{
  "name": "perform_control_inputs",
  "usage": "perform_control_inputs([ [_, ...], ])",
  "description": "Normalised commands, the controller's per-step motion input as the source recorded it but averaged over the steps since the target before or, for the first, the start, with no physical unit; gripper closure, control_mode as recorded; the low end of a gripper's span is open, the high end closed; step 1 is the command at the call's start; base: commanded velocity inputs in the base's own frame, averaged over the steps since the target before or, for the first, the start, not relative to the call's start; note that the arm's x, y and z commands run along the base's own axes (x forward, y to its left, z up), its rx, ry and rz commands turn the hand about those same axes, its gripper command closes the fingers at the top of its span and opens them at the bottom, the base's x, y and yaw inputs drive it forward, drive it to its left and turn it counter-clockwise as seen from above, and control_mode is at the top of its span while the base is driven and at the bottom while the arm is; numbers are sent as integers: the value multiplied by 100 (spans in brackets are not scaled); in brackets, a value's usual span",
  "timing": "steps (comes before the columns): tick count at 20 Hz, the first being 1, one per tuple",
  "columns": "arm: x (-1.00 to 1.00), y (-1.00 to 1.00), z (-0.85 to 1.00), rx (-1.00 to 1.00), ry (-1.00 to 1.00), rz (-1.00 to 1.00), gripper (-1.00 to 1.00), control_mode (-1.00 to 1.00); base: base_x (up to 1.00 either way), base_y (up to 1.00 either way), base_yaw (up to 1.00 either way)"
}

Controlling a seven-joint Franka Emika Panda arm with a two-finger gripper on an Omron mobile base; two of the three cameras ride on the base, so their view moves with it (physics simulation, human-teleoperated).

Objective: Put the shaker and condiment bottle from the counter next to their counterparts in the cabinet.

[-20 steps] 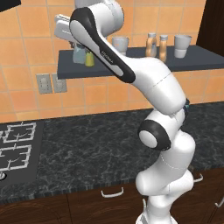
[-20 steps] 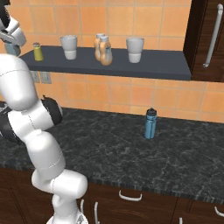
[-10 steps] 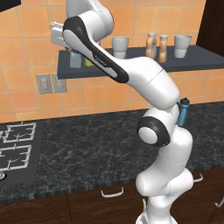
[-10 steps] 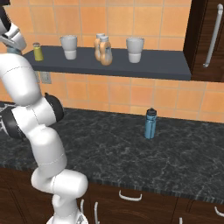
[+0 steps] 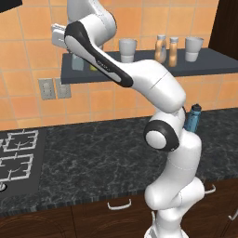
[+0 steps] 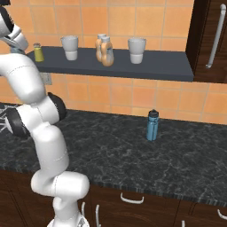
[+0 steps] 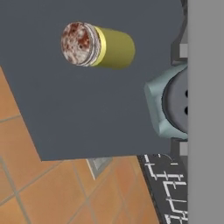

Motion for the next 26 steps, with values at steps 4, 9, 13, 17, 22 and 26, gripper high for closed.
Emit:
perform_control_inputs([
  [4, 6, 6, -1, 0, 0, 0, 100, -100, 0, 0, 0],
  [9, 24, 0, -1, 0, 0, 0, 100, -100, 0, 0, 0],
  [13, 17, 0, -15, 0, 0, 0, 100, -100, 0, 0, 0],
  [17, 8, 0, -30, 0, 0, 0, 100, -100, 0, 0, 0],
  [22, 31, 2, -8, 0, -2, 0, 100, -100, 0, 0, 0],
  [26, 35, 8, -1, 0, -4, 0, 100, -100, 0, 0, 0],
])
